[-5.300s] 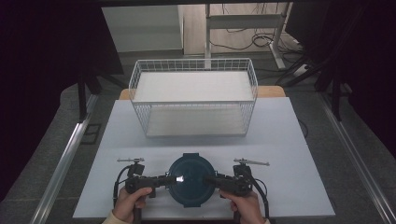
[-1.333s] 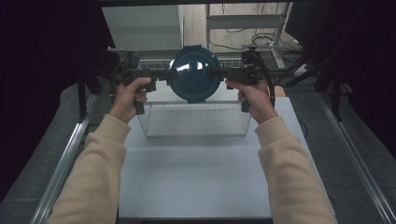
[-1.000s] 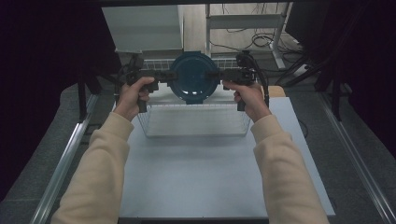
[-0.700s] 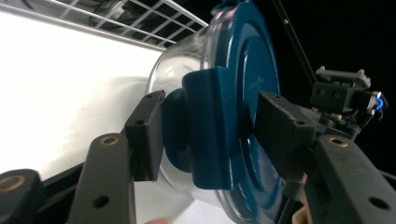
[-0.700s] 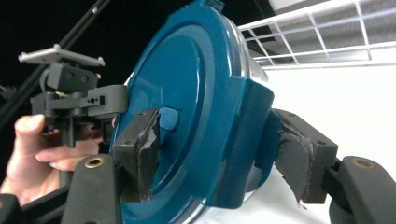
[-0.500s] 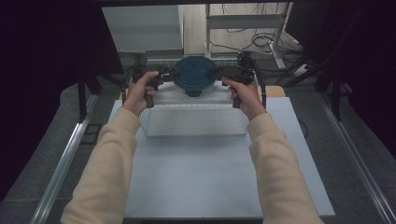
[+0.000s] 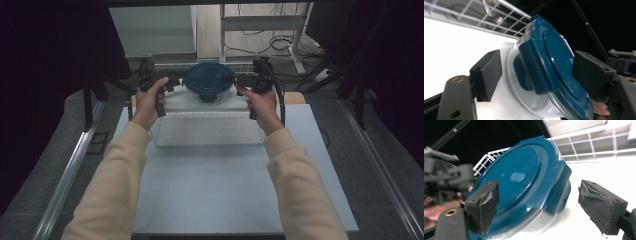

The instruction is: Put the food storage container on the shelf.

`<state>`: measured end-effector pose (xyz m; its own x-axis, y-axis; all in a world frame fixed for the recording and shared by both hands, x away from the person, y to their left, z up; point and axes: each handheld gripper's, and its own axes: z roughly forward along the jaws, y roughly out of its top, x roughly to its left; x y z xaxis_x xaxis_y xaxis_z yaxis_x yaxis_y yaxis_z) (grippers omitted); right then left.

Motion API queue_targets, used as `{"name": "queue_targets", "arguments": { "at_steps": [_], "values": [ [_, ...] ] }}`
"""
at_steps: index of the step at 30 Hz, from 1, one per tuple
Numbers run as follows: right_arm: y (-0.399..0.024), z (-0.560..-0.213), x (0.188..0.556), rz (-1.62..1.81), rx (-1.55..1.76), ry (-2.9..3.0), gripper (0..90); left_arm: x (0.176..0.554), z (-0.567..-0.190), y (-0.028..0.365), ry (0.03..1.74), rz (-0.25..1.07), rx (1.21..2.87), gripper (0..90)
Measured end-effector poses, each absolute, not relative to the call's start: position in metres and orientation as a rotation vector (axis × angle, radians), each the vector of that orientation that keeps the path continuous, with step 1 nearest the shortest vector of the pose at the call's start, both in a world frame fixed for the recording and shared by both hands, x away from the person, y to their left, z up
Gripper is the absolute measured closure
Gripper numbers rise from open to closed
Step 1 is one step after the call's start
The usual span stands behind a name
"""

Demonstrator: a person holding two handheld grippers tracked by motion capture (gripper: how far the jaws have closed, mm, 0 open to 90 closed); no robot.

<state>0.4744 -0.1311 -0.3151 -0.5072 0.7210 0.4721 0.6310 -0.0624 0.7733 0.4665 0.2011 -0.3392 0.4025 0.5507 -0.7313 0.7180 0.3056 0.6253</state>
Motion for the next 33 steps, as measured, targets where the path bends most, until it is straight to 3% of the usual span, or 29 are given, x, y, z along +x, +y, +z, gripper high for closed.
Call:
{"name": "queue_targets", "arguments": {
  "at_steps": [8, 19, 28, 33],
  "values": [
    [-0.154, -0.326, 0.414, 1.496, 1.260, 2.125, 16.9, 0.397, -0.349, 0.216, 1.126, -0.004, 1.462, 20.7],
    [-0.190, -0.378, 0.323, 1.447, 1.094, 2.188, 18.3, 0.301, -0.417, 0.230, 1.072, 0.075, 1.585, 20.8],
    [-0.218, -0.442, 0.278, 1.508, 1.190, 2.229, 19.0, 0.267, -0.488, 0.216, 1.127, 0.088, 1.763, 20.9],
    [-0.227, -0.465, 0.270, 1.356, 1.199, 2.224, 18.7, 0.259, -0.502, 0.213, 1.137, 0.153, 1.844, 21.0]
  ]
}}
